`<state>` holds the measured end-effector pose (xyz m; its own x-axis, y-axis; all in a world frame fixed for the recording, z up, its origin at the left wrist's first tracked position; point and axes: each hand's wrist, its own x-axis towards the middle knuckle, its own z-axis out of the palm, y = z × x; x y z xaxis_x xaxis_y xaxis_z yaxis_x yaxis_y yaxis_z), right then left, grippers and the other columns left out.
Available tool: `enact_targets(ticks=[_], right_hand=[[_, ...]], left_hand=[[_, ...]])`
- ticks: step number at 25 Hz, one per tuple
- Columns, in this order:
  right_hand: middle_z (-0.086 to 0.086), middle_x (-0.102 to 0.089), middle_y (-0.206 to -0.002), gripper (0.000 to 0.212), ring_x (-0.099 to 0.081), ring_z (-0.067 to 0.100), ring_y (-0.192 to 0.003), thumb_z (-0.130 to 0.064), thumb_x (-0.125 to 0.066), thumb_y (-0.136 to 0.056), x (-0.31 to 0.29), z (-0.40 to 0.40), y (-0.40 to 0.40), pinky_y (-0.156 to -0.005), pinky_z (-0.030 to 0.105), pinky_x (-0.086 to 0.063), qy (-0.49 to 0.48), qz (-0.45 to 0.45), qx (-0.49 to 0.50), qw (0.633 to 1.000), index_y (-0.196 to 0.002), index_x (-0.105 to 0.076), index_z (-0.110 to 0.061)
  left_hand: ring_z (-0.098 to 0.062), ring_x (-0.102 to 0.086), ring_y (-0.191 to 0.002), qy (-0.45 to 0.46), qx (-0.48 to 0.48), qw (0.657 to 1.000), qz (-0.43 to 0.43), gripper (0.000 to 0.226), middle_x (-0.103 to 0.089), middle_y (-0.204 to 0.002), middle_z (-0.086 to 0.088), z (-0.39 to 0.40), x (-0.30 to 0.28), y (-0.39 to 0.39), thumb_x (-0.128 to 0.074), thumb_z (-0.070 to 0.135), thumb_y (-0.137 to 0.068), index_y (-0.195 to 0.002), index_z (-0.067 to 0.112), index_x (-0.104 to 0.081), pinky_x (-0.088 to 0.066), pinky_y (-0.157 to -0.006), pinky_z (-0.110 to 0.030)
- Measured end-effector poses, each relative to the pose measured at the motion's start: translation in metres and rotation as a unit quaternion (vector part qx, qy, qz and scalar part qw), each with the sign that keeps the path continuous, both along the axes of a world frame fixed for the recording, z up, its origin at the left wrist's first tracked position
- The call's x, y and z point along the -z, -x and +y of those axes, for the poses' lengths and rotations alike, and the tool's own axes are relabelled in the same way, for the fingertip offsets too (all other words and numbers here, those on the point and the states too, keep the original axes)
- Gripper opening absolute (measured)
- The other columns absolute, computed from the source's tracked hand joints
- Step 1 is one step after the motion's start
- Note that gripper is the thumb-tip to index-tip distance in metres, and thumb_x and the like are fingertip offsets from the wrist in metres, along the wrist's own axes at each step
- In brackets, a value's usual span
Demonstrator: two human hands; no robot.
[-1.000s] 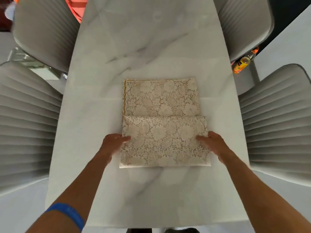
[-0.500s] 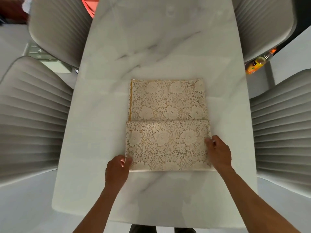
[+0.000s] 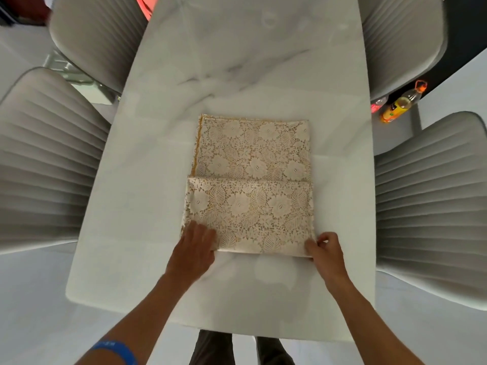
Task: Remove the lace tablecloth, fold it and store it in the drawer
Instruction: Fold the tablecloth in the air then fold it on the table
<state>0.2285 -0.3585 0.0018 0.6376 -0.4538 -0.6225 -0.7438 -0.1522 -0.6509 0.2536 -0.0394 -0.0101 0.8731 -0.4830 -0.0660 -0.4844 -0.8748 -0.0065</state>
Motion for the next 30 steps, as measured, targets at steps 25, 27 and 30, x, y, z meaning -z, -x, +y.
enact_targets(ticks=[25, 27, 30], right_hand=[[0.004, -0.066, -0.118, 0.062, -0.065, 0.023, -0.098, -0.023, -0.08, -0.073, -0.002, -0.024, -0.091, -0.079, 0.034, -0.056, -0.073, 0.055, 0.093, 0.991, -0.129, -0.056, -0.01], [0.006, -0.073, -0.108, 0.039, -0.07, 0.024, -0.091, -0.012, -0.079, -0.075, -0.02, -0.02, -0.099, -0.07, 0.032, -0.059, -0.126, 0.012, 0.103, 0.987, -0.112, -0.067, -0.014], [0.0, -0.072, -0.085, 0.014, -0.069, 0.023, -0.077, -0.005, -0.07, -0.081, -0.083, -0.005, -0.114, -0.061, 0.035, -0.057, -0.047, -0.179, -0.031, 0.982, -0.087, -0.063, -0.016]], left_hand=[[-0.032, -0.023, -0.143, 0.018, -0.134, 0.966, 0.22, 0.055, -0.022, -0.159, -0.012, -0.082, -0.009, -0.088, -0.047, 0.016, -0.095, -0.148, 0.02, -0.03, -0.033, -0.112, -0.044], [-0.028, -0.037, -0.135, 0.109, -0.186, 0.945, 0.246, 0.04, -0.039, -0.15, -0.008, -0.086, -0.019, -0.094, -0.052, 0.025, -0.095, -0.135, 0.02, -0.05, -0.037, -0.109, -0.04], [-0.018, -0.061, -0.113, 0.405, -0.335, 0.778, 0.345, 0.027, -0.063, -0.129, -0.001, -0.101, -0.075, -0.122, -0.063, 0.03, -0.091, -0.117, 0.023, -0.065, -0.048, -0.098, -0.035]])
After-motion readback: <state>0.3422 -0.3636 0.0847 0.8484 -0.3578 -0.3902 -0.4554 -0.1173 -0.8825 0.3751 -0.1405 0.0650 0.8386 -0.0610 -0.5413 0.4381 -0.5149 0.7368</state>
